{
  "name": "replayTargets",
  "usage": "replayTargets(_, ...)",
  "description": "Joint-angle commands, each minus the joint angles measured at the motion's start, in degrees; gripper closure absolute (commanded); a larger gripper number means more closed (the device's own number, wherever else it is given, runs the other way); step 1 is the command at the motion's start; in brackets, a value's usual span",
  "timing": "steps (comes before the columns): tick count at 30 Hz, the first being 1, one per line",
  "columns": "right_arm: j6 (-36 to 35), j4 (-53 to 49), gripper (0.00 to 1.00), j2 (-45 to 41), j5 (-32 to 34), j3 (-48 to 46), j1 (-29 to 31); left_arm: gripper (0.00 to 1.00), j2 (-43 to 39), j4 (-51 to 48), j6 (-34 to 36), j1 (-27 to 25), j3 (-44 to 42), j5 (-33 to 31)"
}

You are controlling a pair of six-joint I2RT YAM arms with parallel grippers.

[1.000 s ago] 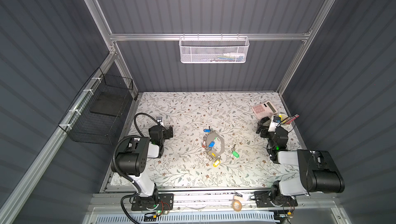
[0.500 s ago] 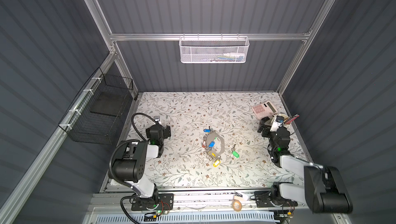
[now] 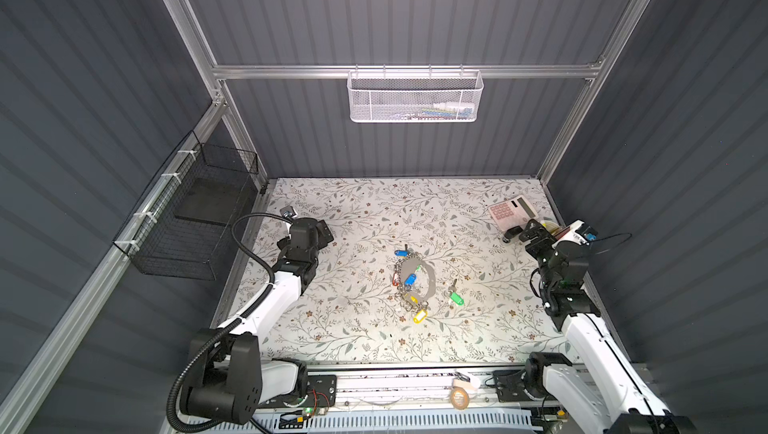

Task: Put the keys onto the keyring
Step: 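Move both grippers from rest toward the silver keyring in the table centre, then lower the left gripper onto the silver keyring while the right gripper hovers beside it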

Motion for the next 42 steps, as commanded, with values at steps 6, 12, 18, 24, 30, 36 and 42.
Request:
replayTargets(6, -4.0, -9.5, 0.01, 6.1, -6.4, 5.1, 13.3, 0.18, 5.1, -15.5, -4.2, -3.7, 7.6, 30.4)
replayTargets(12, -9.2, -6.9, 0.02, 21.3, -5.6, 8.8, 27.3, 0.34, 10.3, -12.5, -12.8, -11.7, 8.5, 37.2)
replayTargets(18, -11.1, -1.1, 0.02, 30.4, -6.6, 10.1, 32.5, 0.47, 17.2, -4.4, -25.5, -18.3, 8.5, 36.5)
replayTargets(24, -8.2, 3.7, 0.02, 31.8, -9.6, 5.7, 32.7, 0.54, 21.9, -2.0, -31.2, -20.5, 9.9, 35.5)
replayTargets(30, -8.3, 4.6, 0.02, 31.6, -8.4, 5.2, 32.6, 0.69, 25.7, -1.7, -37.3, -22.2, 10.1, 32.7)
replayTargets(36, -7.2, 4.8, 0.02, 31.7, -11.0, 5.4, 32.7, 0.71, 26.8, -2.0, -39.5, -24.3, 10.7, 30.7)
replayTargets(42, -7.0, 4.5, 0.02, 32.3, -11.2, 5.6, 32.6, 0.73, 24.7, -6.7, -40.8, -24.8, 9.9, 25.8)
